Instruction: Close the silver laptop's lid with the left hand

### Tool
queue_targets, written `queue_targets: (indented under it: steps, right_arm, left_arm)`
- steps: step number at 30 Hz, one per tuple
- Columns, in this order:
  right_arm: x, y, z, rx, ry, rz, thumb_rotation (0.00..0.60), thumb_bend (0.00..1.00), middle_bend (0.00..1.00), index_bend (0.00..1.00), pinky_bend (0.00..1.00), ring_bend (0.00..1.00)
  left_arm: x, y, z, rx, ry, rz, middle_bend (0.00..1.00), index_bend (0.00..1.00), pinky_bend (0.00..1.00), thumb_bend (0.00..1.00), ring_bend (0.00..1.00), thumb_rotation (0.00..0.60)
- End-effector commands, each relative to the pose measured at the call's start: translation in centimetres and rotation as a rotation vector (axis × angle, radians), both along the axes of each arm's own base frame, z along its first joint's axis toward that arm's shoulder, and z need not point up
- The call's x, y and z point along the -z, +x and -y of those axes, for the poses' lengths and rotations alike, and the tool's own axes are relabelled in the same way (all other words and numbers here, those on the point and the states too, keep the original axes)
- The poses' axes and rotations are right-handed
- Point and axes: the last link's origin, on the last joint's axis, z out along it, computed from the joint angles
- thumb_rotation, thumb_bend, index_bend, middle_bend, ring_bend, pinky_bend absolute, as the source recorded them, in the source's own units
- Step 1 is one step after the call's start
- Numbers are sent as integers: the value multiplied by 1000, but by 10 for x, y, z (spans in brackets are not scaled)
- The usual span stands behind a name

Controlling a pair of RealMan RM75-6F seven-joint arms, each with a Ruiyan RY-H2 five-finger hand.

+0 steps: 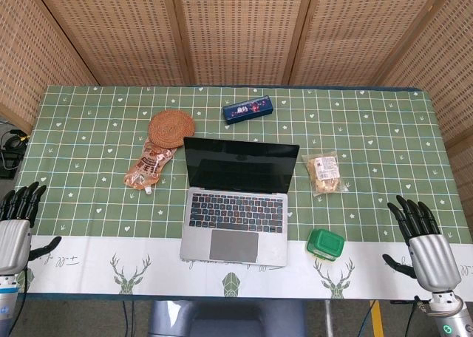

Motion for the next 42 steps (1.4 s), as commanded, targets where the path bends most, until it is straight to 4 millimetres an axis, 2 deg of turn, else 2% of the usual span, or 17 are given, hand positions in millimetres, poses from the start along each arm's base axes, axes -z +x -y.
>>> queue_targets:
  steps: [1, 21, 23, 28, 31, 37, 42]
  right_arm:
    - [0, 0, 0, -1, -1, 0, 600, 97, 0, 0, 0, 0]
    - [-3, -1, 2, 5, 1, 12, 600, 97, 0, 0, 0, 0]
    - [-4, -3, 2, 11, 0, 17, 600, 96, 0, 0, 0, 0]
    - [-8, -3, 4, 14, -9, 28, 600, 97, 0, 0, 0, 0]
    - [-9, -2, 5, 12, -11, 33, 600, 96, 0, 0, 0, 0]
    - [-11, -4, 6, 21, -10, 44, 600, 96, 0, 0, 0, 0]
    - [-15, -9, 11, 45, -18, 57, 600, 97, 0, 0, 0, 0]
  left_arm:
    - [0, 0, 0, 0, 0, 0, 0, 0, 0, 160, 0, 600]
    - [5, 3, -2, 2, -19, 0, 0, 0, 0, 185, 0, 600]
    - [4, 4, -3, 4, -19, 8, 0, 0, 0, 260, 0, 600]
    - [5, 13, -20, 19, -40, 25, 0, 0, 0, 651, 0, 600]
    - [4, 27, -39, 49, -53, 28, 0, 0, 0, 753, 0, 600]
    - [5, 75, -94, 155, -141, 24, 0, 0, 0, 891, 0, 600]
    - [15, 114, -135, 233, -256, -12, 0, 0, 0, 986, 0, 600]
